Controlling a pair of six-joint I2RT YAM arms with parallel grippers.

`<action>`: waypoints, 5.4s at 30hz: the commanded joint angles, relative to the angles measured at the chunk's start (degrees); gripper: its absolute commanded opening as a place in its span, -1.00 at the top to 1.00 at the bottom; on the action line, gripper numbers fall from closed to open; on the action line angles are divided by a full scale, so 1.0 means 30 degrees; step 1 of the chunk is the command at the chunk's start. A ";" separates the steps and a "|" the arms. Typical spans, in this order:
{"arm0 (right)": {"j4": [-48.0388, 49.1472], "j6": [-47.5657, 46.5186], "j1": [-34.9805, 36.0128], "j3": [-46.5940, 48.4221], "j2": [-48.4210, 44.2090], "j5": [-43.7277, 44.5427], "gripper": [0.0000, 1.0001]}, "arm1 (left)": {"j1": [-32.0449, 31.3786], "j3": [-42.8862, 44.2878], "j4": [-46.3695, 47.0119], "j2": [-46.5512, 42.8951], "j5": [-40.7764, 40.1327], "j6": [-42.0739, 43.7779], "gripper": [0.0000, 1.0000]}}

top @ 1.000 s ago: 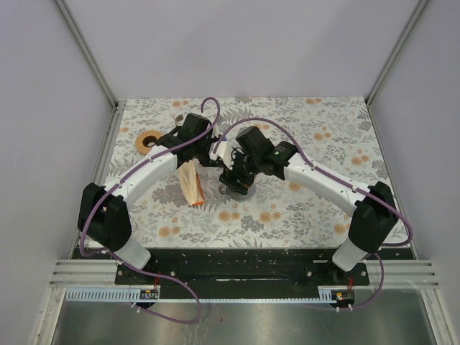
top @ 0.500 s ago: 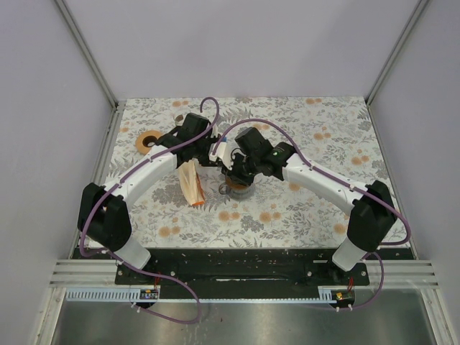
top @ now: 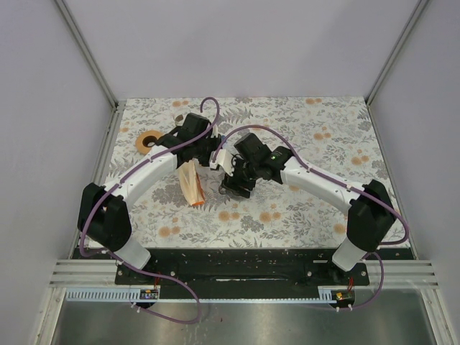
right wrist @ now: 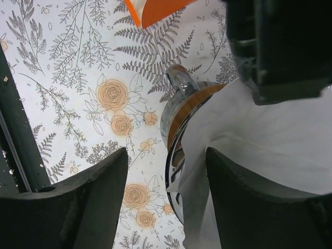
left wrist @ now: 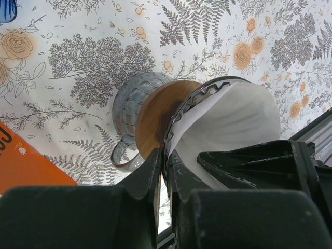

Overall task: Place the coffee filter in the dripper
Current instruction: Place the coffee filter in the coffee dripper, then move the coffee server to the center of the board.

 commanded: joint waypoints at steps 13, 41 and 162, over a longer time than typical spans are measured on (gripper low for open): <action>0.1200 -0.0638 0.0263 -0.0488 0.0765 0.1719 0.72 | -0.0071 0.0296 0.0240 -0.0269 -0.0135 0.0391 0.82; 0.1171 -0.0142 0.0321 -0.0694 -0.2545 -0.0126 -0.76 | -0.0100 -0.0084 0.0592 -0.0416 0.0422 0.0362 0.79; -0.2049 -0.0545 0.4156 0.5456 0.1138 0.3330 -0.44 | 0.8715 0.0912 -0.0054 -0.5894 0.0567 0.5460 -0.89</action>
